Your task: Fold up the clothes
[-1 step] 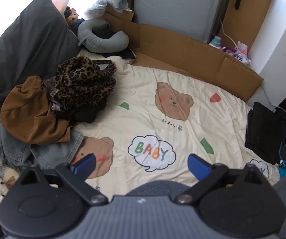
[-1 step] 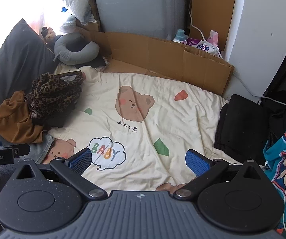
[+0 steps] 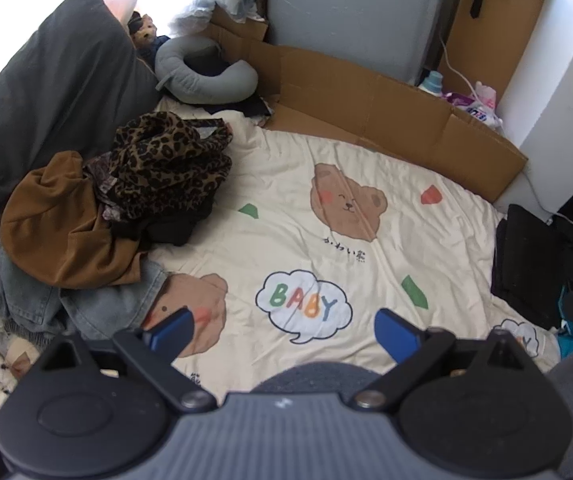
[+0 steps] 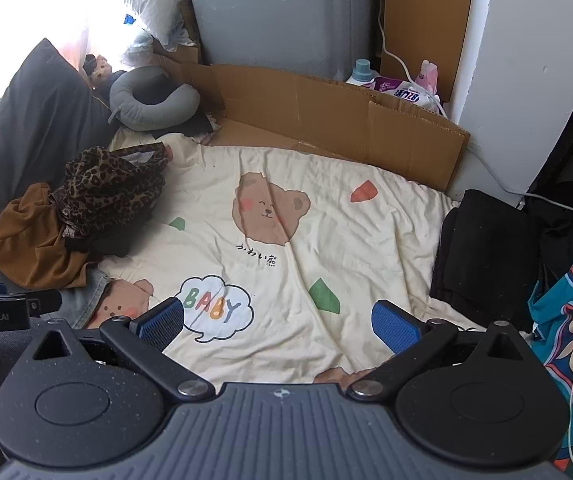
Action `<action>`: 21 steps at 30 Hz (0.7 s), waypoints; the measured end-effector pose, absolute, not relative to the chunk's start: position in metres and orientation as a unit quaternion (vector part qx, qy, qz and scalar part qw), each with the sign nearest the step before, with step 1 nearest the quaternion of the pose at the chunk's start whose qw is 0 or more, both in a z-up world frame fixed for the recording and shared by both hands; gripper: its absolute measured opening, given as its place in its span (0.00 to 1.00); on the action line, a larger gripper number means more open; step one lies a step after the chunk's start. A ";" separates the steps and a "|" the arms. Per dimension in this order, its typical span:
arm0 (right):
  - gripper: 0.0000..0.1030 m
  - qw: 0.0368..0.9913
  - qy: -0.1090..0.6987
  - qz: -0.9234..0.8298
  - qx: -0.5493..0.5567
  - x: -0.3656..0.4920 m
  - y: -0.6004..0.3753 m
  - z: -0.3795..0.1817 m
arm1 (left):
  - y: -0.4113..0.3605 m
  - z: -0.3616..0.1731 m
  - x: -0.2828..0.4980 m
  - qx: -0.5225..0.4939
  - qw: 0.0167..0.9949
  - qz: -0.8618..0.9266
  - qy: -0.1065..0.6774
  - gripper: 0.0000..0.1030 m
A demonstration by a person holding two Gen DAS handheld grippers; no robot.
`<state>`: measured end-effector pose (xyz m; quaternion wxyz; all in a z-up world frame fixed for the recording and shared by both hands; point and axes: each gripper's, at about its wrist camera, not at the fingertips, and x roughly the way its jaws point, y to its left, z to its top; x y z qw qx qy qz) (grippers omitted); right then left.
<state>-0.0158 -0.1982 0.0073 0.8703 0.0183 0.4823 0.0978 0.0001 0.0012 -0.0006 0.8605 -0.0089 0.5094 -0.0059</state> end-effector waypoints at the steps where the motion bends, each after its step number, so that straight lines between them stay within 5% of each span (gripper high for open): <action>1: 1.00 0.870 0.483 0.098 0.019 -0.016 -0.199 0.007 | 0.002 -0.001 0.000 -0.010 0.860 -0.006 0.510 0.94; 21: 1.00 0.869 0.485 0.095 0.027 -0.018 -0.193 0.008 | 0.007 0.001 0.002 -0.019 0.862 -0.003 0.507 0.94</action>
